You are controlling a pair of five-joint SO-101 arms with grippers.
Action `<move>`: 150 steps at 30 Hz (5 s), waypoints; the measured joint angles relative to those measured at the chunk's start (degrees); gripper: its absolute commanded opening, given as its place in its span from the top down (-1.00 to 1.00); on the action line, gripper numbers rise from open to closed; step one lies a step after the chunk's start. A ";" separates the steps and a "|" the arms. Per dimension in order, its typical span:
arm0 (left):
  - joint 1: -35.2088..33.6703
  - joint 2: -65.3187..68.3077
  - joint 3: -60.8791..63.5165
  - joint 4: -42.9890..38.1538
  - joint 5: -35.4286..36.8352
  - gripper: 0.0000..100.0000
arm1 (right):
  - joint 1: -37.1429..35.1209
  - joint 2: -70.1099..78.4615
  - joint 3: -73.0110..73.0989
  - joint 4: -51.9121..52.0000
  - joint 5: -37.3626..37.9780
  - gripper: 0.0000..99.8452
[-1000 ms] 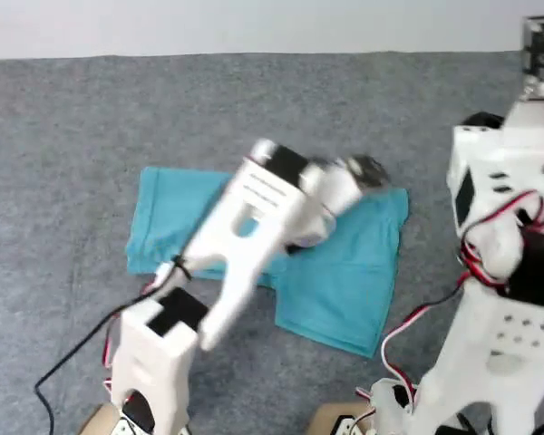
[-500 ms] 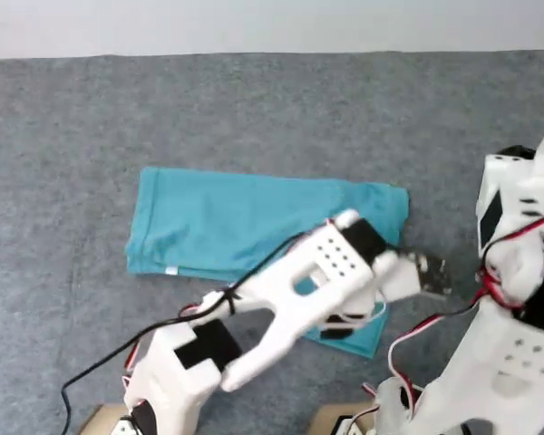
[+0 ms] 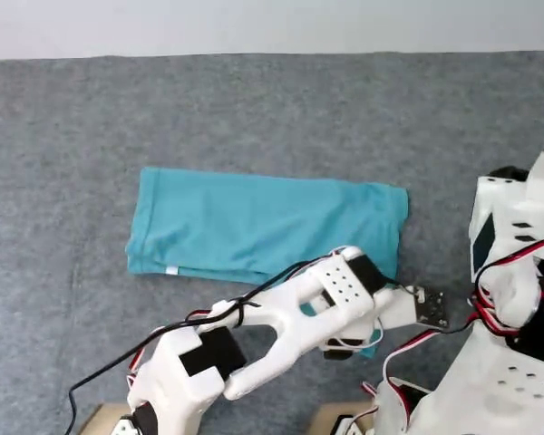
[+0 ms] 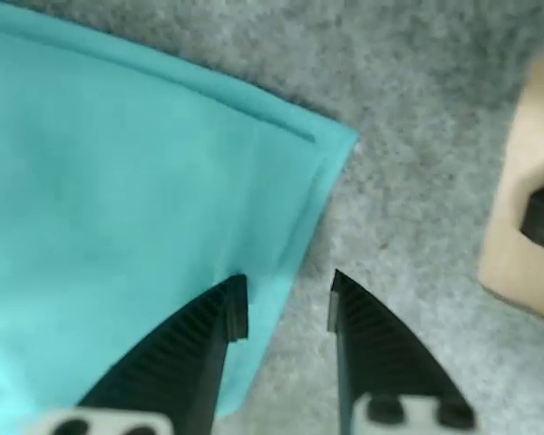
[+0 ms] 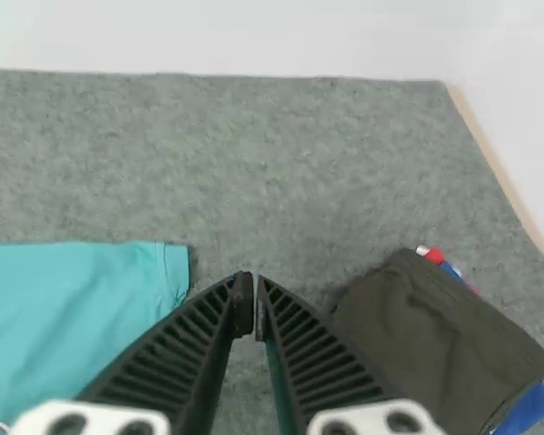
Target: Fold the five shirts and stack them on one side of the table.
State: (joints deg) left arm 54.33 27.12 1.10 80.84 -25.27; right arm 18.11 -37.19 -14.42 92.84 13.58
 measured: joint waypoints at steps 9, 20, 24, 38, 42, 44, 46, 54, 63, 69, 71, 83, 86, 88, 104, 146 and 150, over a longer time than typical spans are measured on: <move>0.00 -1.41 3.96 -5.10 0.53 0.80 | 0.00 -4.48 -0.09 0.26 0.00 0.98; 0.18 -1.41 3.96 -5.45 1.58 0.99 | 0.00 -4.48 -0.09 0.26 0.00 0.98; 0.18 -2.81 3.96 -4.57 1.58 0.99 | 0.00 -4.48 -0.09 0.26 0.00 0.98; -6.86 -9.93 3.96 -4.22 1.32 0.99 | 0.00 -4.48 -0.09 0.26 0.00 0.98; -10.73 -9.93 0.88 -4.22 0.79 0.99 | 0.00 -4.48 -0.09 0.26 0.00 0.98; -12.66 -9.93 -1.05 -4.31 -0.18 0.99 | 0.00 -4.48 -0.09 0.26 0.00 0.98; -14.15 -9.93 -2.99 -4.75 -0.88 0.99 | 0.00 -4.48 -0.09 0.26 0.00 0.98; -17.14 2.02 -17.05 -3.08 -2.29 0.99 | 0.00 -4.84 0.88 0.26 0.00 0.98; -17.76 16.70 -39.21 3.34 -3.96 0.91 | 0.00 -4.84 1.05 0.26 0.00 0.98; -20.66 23.56 -52.57 8.00 -5.63 0.77 | 0.00 -4.84 1.05 0.35 0.00 0.98; -21.89 25.23 -56.53 9.32 -5.71 0.74 | 0.00 -4.84 1.05 0.35 0.00 0.98; -23.74 26.90 -68.57 18.02 -7.56 0.75 | 0.00 -4.84 1.05 0.35 0.00 0.98; -23.03 22.59 -64.70 18.02 -7.30 0.87 | 0.00 -4.84 1.05 0.35 0.00 0.98; -21.19 18.64 -59.16 18.02 -7.21 0.98 | 0.00 -4.84 1.05 0.35 0.00 0.98; -25.93 10.81 -23.47 6.15 -6.95 0.99 | 0.00 -4.84 1.05 0.35 0.00 0.98; -62.59 0.26 -35.78 18.02 19.96 0.73 | -3.60 -4.75 20.48 0.35 0.00 0.98; -65.05 0.26 -31.74 18.02 20.48 0.68 | -3.69 -4.75 22.59 0.26 0.00 0.98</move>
State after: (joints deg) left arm -10.73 27.38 -30.64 98.86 -4.79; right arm 14.42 -41.93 8.18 93.10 13.58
